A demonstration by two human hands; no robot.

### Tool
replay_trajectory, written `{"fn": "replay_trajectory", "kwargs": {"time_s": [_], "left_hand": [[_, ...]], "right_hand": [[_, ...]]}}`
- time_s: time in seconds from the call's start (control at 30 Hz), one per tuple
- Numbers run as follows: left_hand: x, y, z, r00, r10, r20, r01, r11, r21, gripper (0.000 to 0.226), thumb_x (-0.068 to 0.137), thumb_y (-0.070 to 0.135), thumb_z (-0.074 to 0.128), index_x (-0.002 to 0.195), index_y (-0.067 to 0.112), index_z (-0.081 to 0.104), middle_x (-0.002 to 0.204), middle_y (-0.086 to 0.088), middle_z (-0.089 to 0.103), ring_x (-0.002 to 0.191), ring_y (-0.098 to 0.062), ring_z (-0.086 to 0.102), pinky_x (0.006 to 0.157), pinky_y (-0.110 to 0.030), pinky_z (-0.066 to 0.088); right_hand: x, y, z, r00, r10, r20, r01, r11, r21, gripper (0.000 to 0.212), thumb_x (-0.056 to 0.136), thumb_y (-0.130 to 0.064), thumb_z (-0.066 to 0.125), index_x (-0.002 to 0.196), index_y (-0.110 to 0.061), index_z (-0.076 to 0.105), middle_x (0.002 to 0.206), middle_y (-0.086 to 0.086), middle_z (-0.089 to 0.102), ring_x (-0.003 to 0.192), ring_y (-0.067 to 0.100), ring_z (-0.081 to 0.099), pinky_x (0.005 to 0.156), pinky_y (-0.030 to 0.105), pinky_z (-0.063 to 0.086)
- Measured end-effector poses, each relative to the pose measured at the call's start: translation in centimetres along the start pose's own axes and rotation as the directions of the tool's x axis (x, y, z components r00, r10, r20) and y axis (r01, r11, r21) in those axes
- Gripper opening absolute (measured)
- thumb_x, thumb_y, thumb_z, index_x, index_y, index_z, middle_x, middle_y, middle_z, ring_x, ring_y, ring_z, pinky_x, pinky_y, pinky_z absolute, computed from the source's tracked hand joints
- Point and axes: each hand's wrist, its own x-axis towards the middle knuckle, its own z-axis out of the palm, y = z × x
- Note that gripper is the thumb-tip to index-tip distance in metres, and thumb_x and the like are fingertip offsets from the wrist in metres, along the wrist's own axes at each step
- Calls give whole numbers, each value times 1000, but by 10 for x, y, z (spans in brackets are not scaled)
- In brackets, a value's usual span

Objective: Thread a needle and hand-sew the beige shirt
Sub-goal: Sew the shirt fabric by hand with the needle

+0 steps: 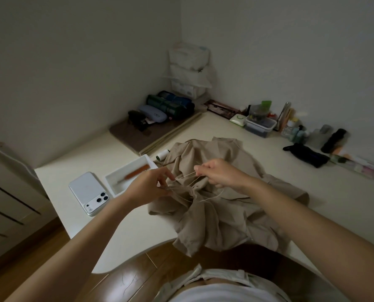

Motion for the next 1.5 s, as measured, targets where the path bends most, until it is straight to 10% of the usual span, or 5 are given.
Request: {"fn": "replay_trajectory", "kwargs": {"time_s": [0.33,0.53,0.77,1.17,1.5], "left_hand": [[-3,-6,-1,998,11,-59,-17,995,-97,59,76,21,78,128,25,48,109,5,52,83,-3,49,68,-6,40],[-13,-5,-9,991,-74,-109,37,952,-305,17,94,8,54,99,23,56,70,-5,48,55,-5,43,51,-14,39],[-12,-3,-21,957,-152,-248,-17,822,-570,13,96,5,50,94,16,56,67,-12,41,59,-19,33,49,-20,27],[-3,7,-22,942,-239,-234,-10,680,-734,12,98,5,47,91,14,52,69,-5,45,53,-7,32,47,-16,27],[-9,-8,-17,959,-257,-118,63,602,-796,14,99,2,41,98,10,53,61,3,34,49,-6,27,47,-15,25]], "right_hand": [[22,-4,-17,987,58,-152,-54,998,32,31,100,-36,42,81,-16,55,52,-5,34,40,6,30,38,16,24],[46,-4,-16,947,46,-319,-71,995,-68,34,100,-36,43,73,-19,54,57,-5,42,50,7,38,47,19,28],[41,-23,8,979,-86,-183,75,995,-68,31,93,-32,58,115,-12,62,103,-4,64,94,5,55,73,15,43],[24,-35,54,967,-78,244,50,992,118,11,94,-24,58,99,-17,64,46,-18,54,40,-3,45,42,10,32],[34,1,28,992,86,-94,-67,979,192,12,95,-18,56,87,-12,63,52,-12,48,34,-4,42,38,11,30]]}}
